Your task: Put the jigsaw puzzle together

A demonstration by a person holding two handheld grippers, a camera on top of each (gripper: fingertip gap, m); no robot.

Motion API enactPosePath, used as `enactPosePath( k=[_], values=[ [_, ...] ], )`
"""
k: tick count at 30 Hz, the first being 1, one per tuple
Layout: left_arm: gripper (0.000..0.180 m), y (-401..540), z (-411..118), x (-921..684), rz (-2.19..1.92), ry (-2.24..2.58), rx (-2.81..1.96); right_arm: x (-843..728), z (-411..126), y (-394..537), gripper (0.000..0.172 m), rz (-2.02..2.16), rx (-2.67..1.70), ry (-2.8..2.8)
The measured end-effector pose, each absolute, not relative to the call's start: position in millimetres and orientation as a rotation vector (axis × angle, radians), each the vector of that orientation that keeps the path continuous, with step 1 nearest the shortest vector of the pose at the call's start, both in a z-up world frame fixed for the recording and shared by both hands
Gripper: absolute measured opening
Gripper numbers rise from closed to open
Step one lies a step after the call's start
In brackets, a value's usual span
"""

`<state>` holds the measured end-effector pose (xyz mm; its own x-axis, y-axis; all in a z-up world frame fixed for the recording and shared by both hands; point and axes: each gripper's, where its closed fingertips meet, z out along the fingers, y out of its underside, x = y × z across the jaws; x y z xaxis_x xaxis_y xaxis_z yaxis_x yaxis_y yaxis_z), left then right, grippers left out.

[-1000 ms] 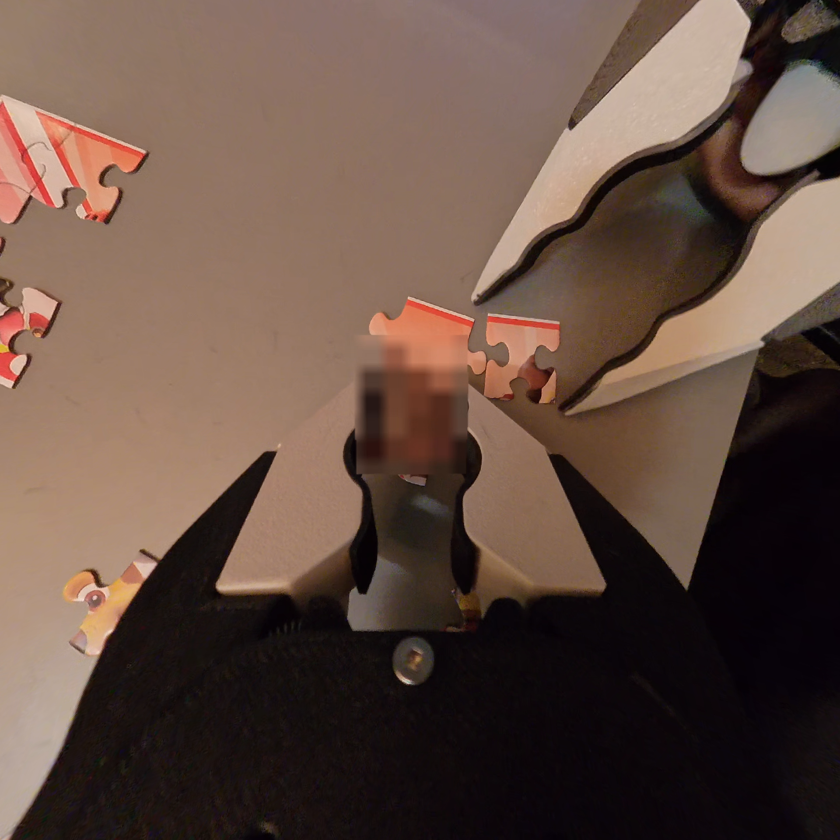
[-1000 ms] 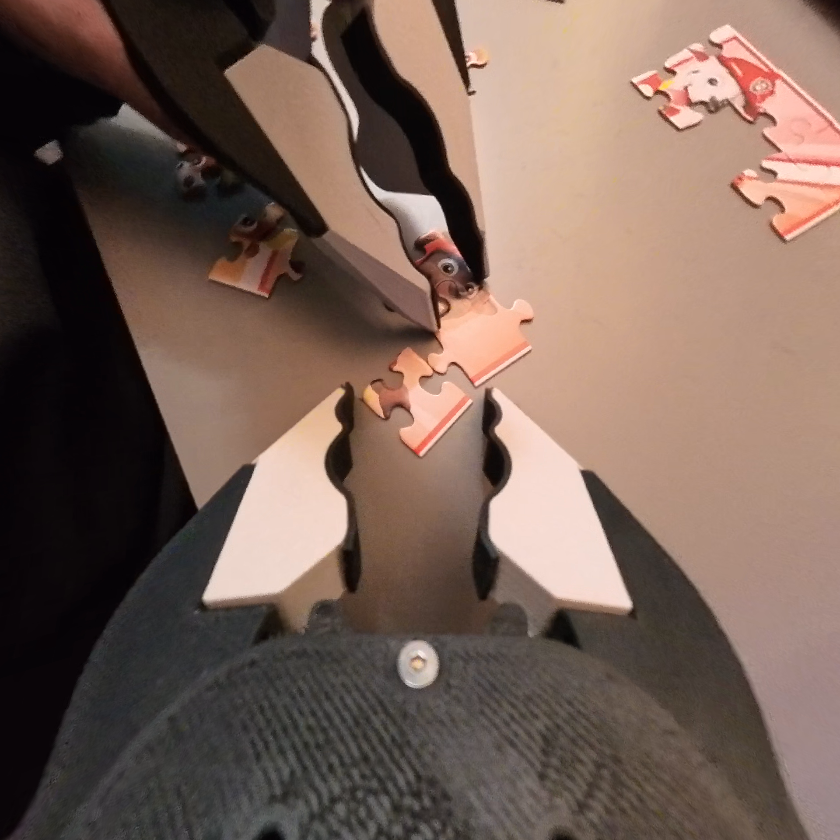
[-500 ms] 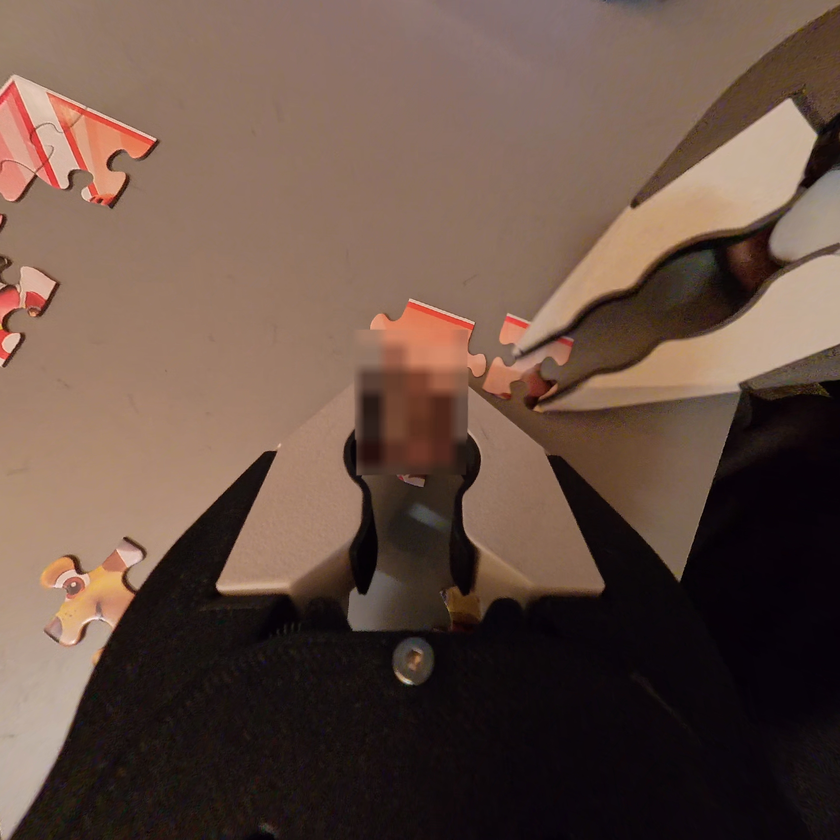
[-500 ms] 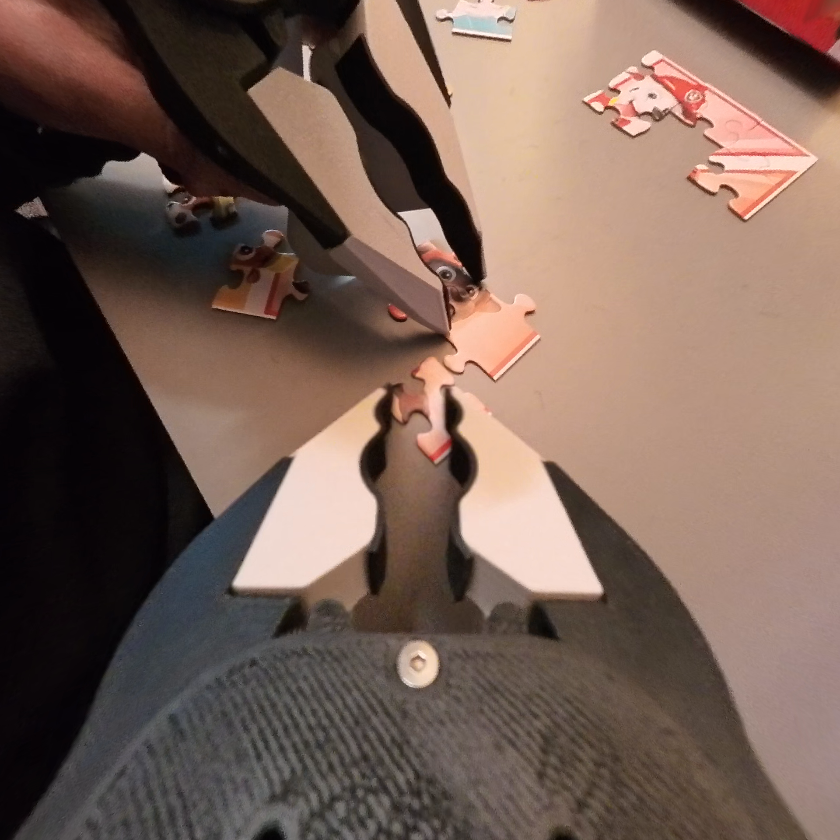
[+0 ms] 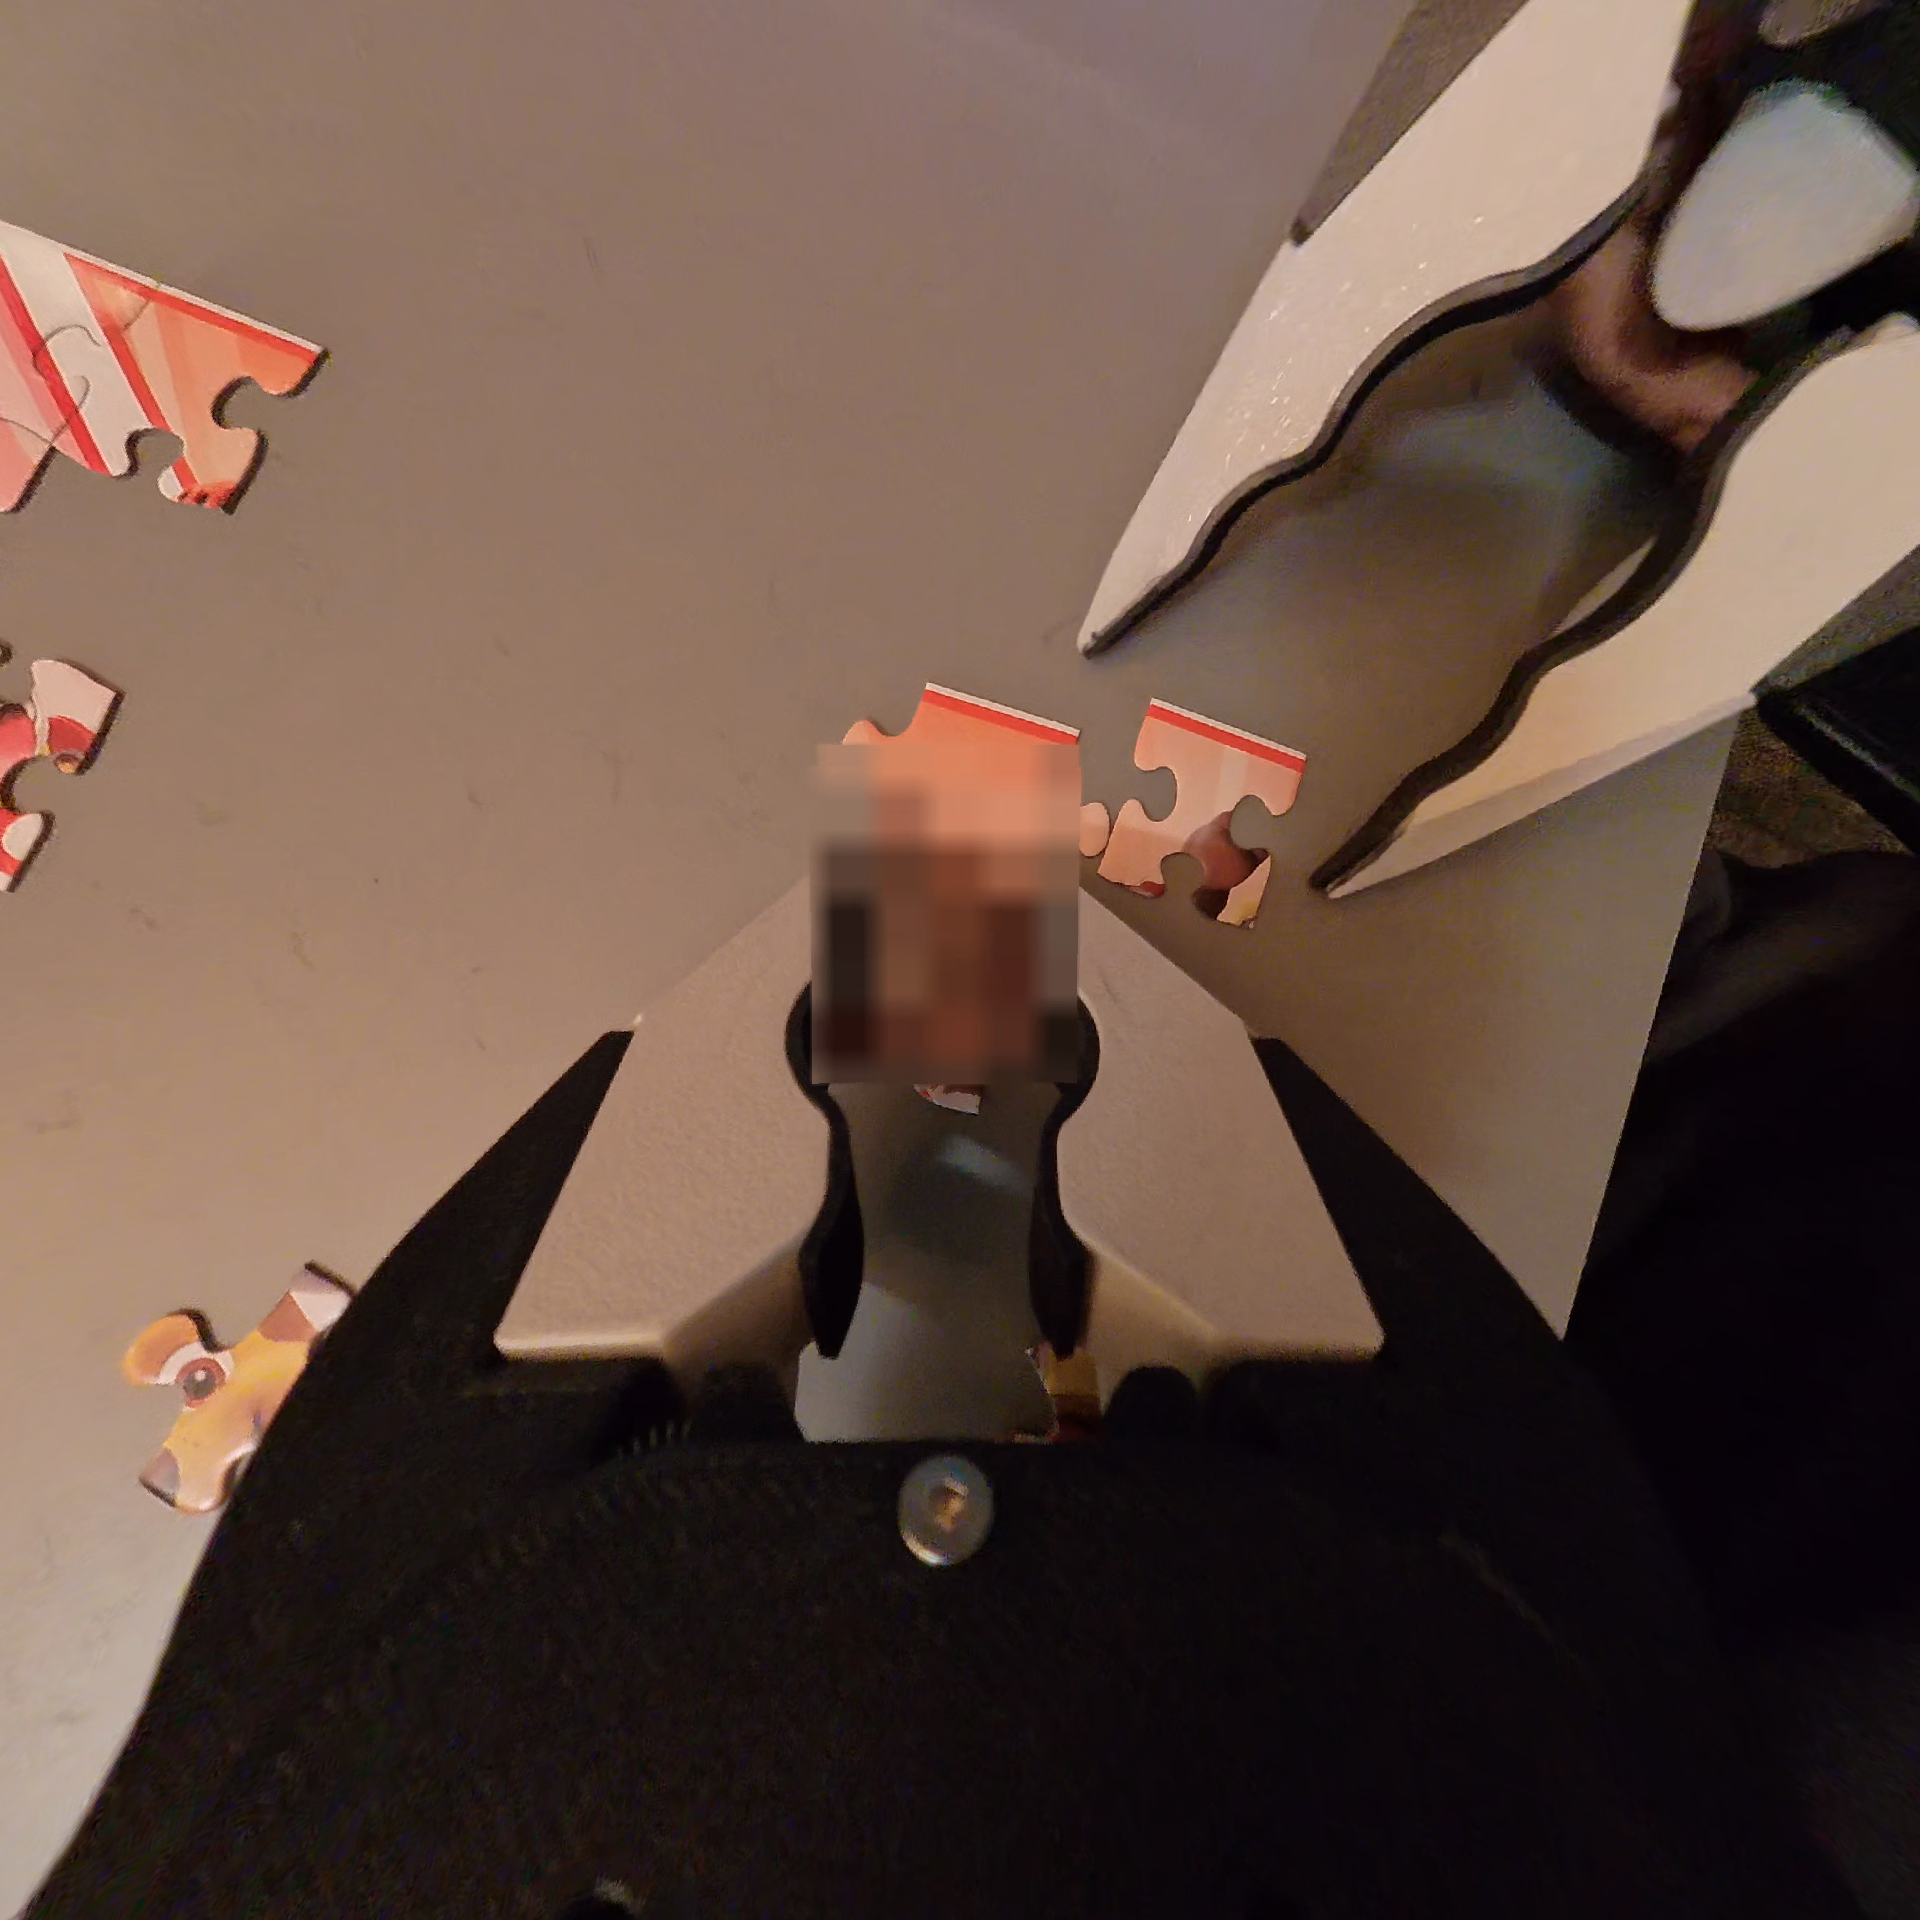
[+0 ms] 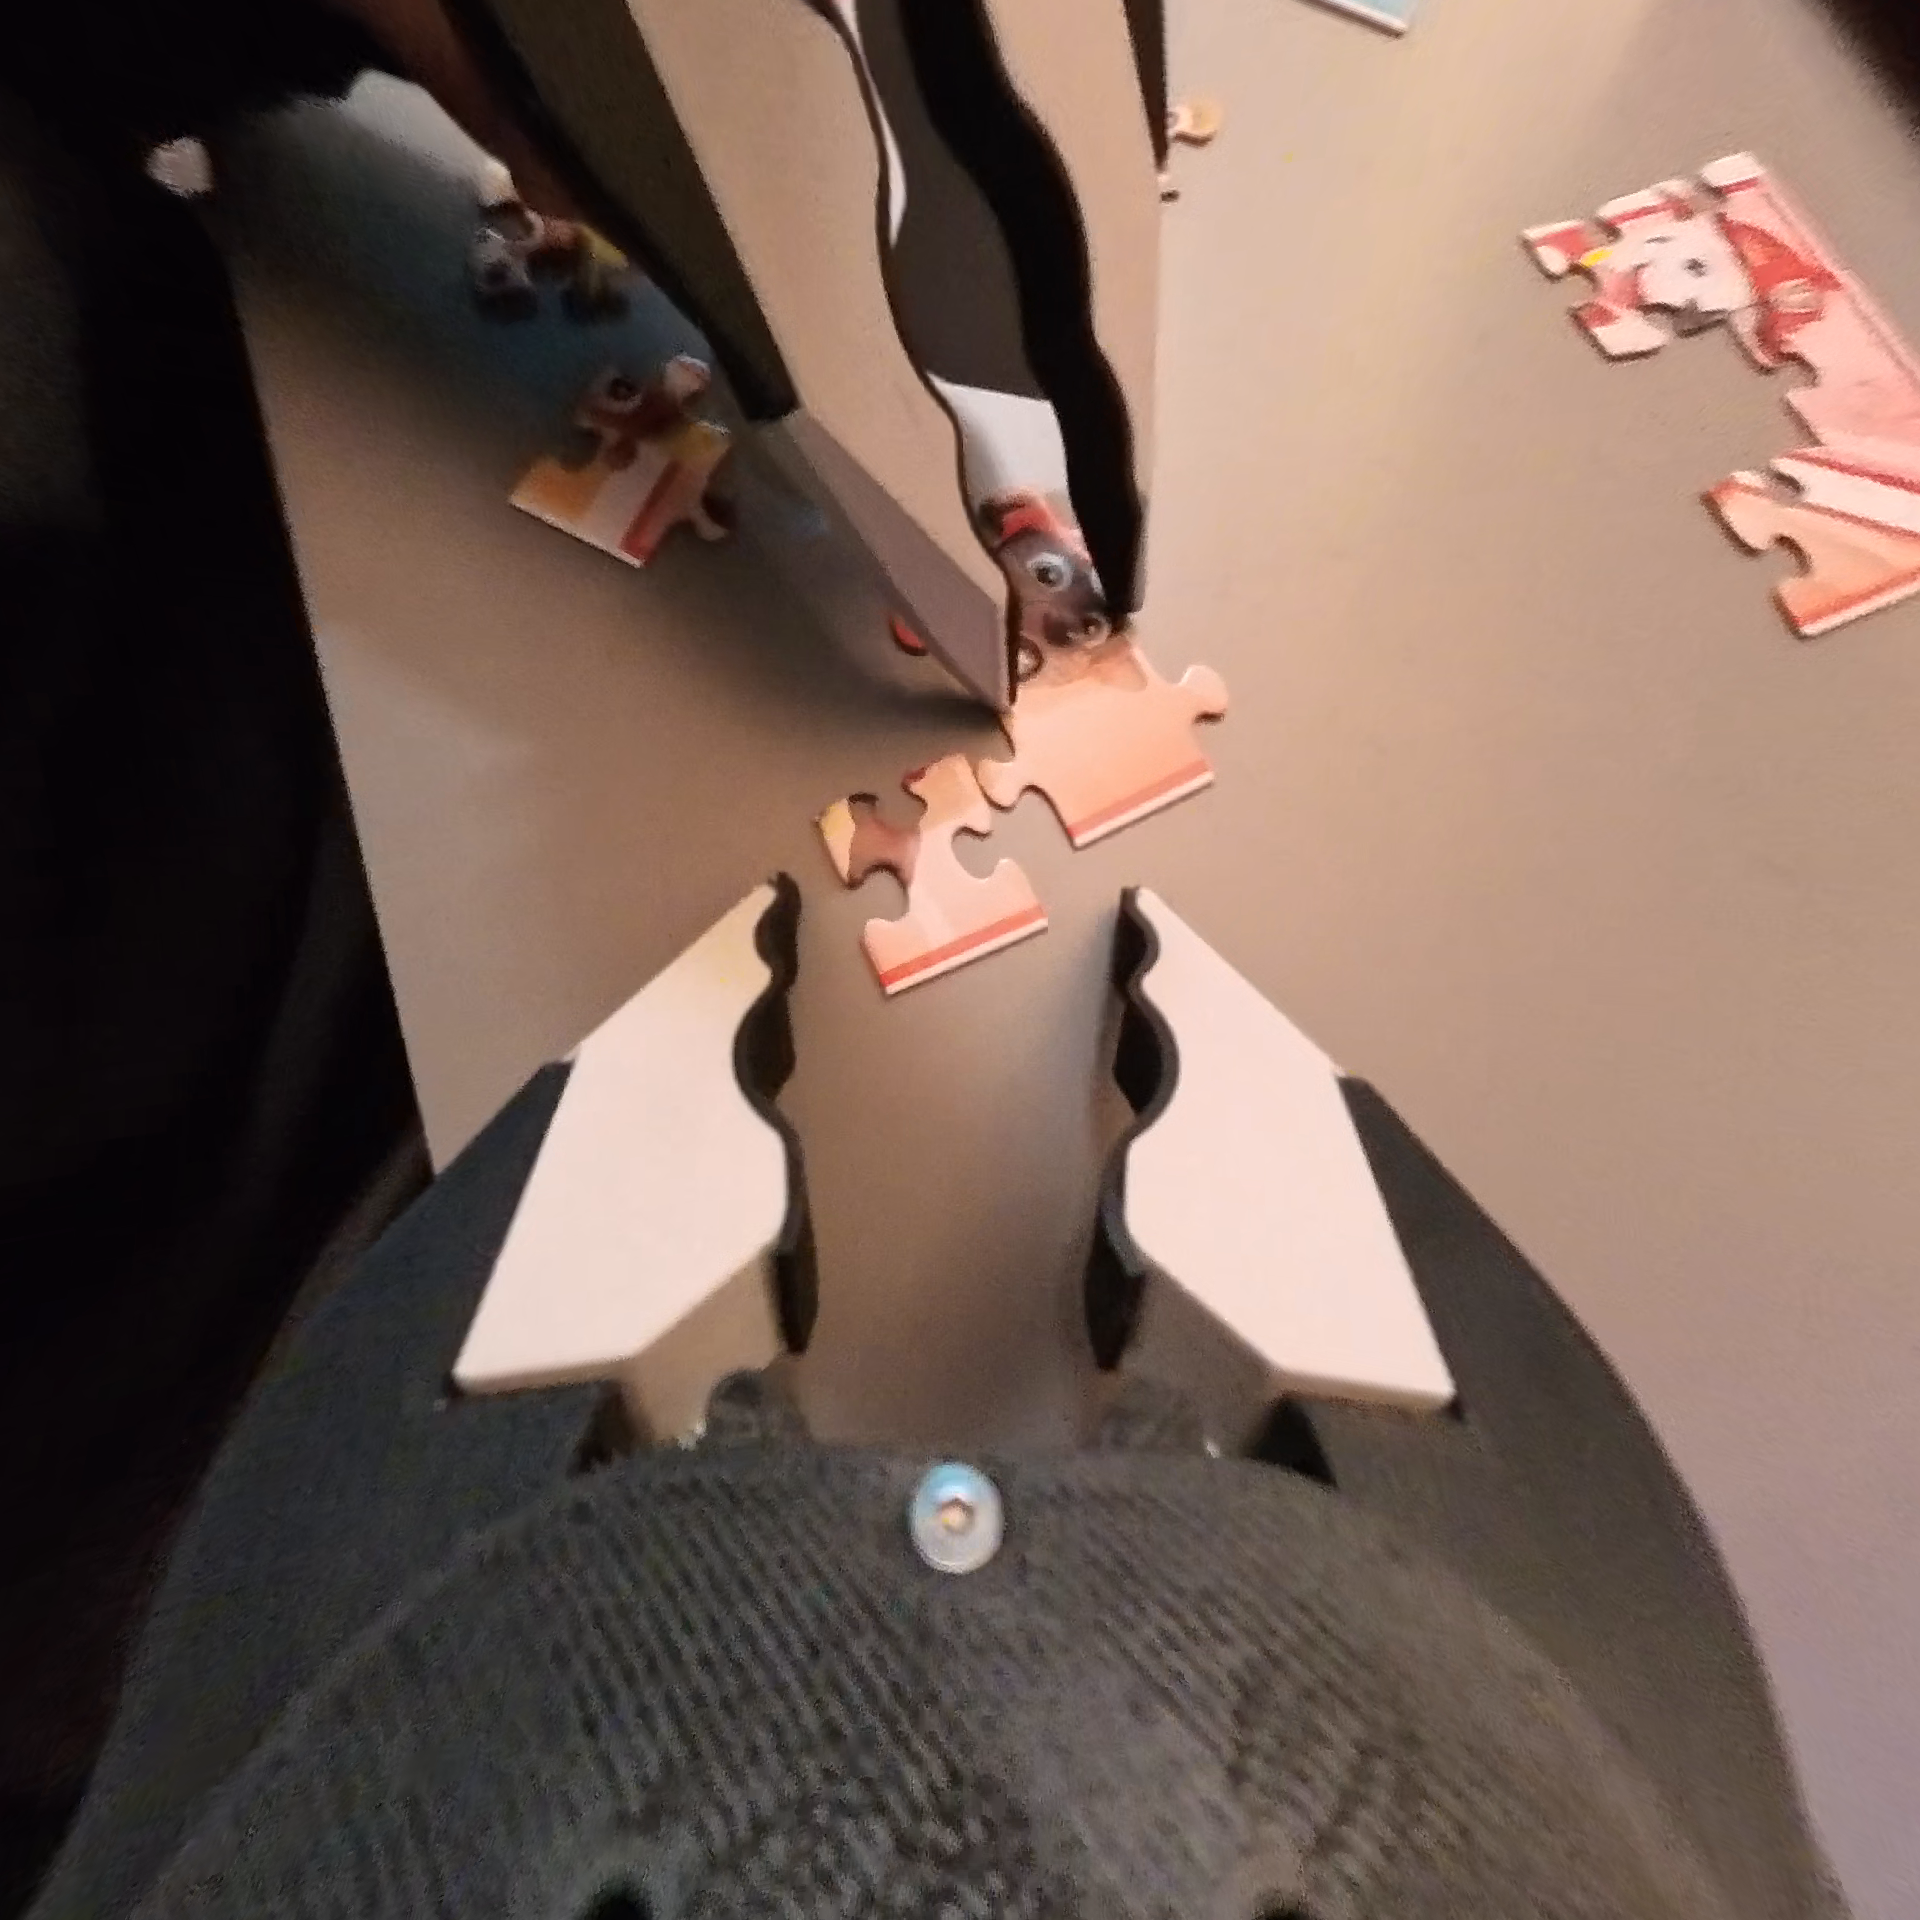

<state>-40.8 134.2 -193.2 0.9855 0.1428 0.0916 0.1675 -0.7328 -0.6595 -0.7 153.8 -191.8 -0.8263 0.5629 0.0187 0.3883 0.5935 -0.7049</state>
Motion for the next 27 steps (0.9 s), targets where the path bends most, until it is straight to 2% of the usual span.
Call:
enactPosePath(
  k=[3, 6, 8, 21, 23, 24, 25, 27],
  values=[
    [0.028, 134, -193, -41, -0.033, -0.217, -2.404, 4, -192, 153, 0.06, 1.038, -0.719, -2.668],
    [0.028, 134, -193, -40, -0.033, -0.227, -2.396, 11, -192, 150, 0.047, 1.019, -0.649, -2.726],
    [0.028, 134, -193, -40, -0.035, -0.226, -2.396, 14, -192, 148, 0.032, 1.016, -0.603, -2.755],
    [0.028, 134, -193, -40, -0.036, -0.221, -2.398, 14, -190, 148, 0.031, 0.994, -0.592, -2.783],
    [0.028, 134, -193, -40, -0.036, -0.221, -2.396, 14, -186, 145, 0.007, 1.024, -0.565, -2.776],
    [0.028, 134, -193, -40, -0.036, -0.22, -2.396, 14, -185, 145, 0.01, 1.028, -0.573, -2.773],
    [0.029, 134, -193, -40, -0.036, -0.219, -2.397, 13, -188, 147, 0.023, 0.998, -0.593, -2.782],
    [0.029, 134, -193, -40, -0.035, -0.217, -2.397, 10, -189, 149, 0.028, 0.969, -0.601, -2.781]
  ],
)
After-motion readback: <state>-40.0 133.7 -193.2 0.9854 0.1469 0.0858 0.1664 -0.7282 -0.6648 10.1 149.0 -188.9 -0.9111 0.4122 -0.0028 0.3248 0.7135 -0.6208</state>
